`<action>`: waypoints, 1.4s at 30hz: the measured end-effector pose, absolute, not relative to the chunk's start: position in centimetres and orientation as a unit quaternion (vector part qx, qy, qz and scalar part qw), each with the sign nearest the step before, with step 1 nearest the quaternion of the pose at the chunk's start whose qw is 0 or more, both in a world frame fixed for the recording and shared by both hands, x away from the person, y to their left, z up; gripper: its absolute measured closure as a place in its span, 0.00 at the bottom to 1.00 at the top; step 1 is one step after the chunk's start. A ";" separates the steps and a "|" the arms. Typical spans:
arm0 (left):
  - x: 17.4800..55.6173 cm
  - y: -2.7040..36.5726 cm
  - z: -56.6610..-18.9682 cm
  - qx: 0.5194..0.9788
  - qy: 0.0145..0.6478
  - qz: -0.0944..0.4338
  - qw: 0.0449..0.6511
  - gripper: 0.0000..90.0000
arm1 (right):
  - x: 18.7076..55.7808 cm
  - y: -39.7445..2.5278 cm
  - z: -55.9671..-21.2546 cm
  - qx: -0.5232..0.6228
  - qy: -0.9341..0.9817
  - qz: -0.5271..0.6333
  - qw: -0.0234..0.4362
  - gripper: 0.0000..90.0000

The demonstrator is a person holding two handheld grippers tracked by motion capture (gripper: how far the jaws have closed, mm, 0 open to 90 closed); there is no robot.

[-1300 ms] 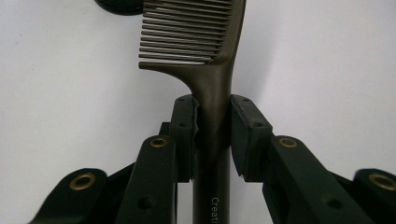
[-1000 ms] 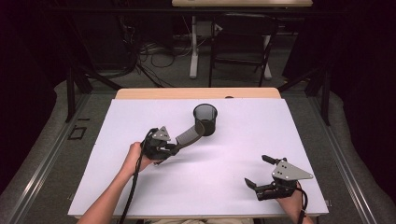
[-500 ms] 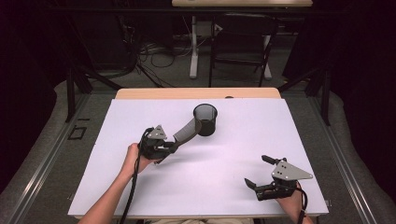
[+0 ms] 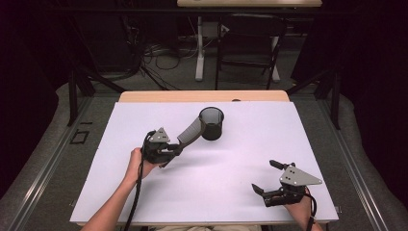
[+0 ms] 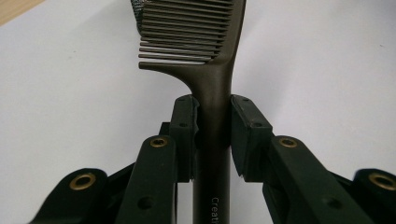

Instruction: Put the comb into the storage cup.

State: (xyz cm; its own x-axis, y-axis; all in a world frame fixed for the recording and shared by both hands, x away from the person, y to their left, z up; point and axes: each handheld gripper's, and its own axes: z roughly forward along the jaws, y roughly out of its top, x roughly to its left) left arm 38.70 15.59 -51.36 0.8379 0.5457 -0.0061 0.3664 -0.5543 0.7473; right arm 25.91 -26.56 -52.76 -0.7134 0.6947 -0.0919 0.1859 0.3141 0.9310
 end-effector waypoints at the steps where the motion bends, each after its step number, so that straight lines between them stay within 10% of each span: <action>1: 38.7 15.6 -51.4 0.874 0.262 0.114 0.394 0.81 | 25.9 -26.6 -52.8 0.286 0.771 0.512 0.248 0.00; 42: 39.2 15.8 -51.5 0.822 0.325 0.163 0.439 0.81 | 26.0 -26.5 -52.8 0.284 0.774 0.510 0.247 0.00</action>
State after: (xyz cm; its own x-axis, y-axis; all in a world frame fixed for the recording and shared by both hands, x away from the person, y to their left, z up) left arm 39.16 15.82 -51.47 0.7353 0.6776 -0.0165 0.3907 -0.4038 0.8272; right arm 25.97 -26.50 -52.80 -0.7175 0.6904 -0.0927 0.1878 0.3199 0.9287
